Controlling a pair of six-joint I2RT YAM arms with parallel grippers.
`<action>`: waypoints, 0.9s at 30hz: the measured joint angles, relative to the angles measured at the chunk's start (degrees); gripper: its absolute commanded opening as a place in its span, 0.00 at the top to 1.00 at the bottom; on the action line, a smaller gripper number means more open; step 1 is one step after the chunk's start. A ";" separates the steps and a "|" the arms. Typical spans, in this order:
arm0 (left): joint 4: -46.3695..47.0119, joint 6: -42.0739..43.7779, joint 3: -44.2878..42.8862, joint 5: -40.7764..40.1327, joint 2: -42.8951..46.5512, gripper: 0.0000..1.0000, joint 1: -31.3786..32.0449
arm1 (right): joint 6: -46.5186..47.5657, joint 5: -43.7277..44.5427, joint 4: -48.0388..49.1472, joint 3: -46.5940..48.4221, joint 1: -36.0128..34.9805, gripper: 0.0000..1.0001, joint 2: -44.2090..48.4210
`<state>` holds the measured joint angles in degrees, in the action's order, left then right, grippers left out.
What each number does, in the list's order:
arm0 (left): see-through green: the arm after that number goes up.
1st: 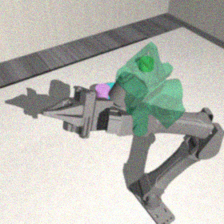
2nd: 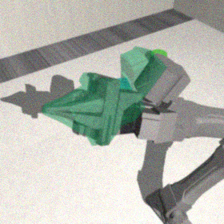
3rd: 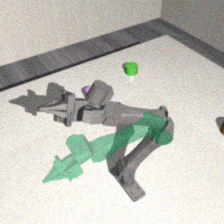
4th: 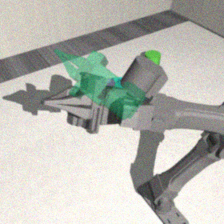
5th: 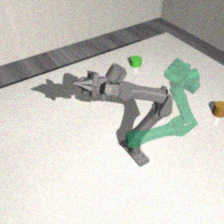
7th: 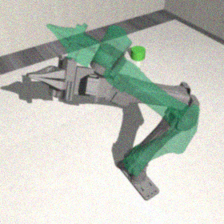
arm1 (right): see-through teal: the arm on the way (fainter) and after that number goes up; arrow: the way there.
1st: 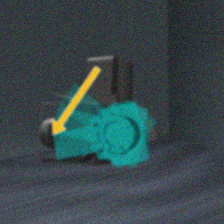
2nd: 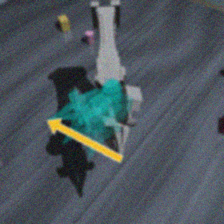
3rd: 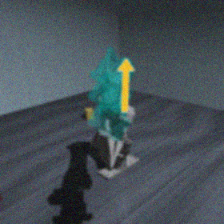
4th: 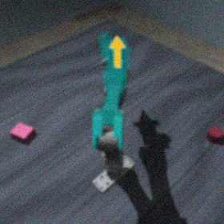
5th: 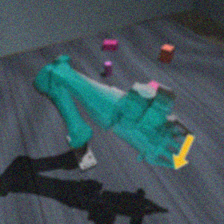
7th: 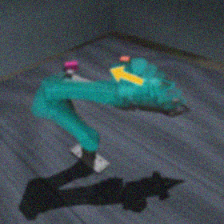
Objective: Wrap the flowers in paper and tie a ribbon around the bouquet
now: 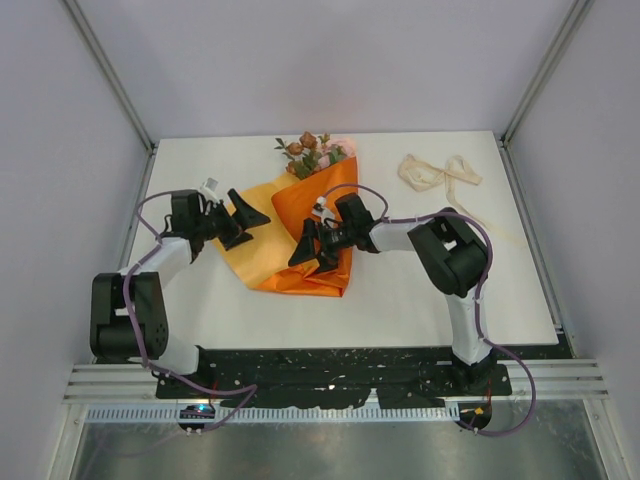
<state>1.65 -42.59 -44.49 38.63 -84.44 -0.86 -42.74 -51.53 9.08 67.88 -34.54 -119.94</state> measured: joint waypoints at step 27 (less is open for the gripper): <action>-2.25 2.69 -11.23 -5.97 -3.76 0.38 9.46 | 2.10 1.29 -1.92 1.01 -0.74 0.05 0.13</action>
<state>-0.60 -39.90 -55.72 32.67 -88.20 8.60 -40.64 -50.24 7.16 68.88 -35.29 -119.81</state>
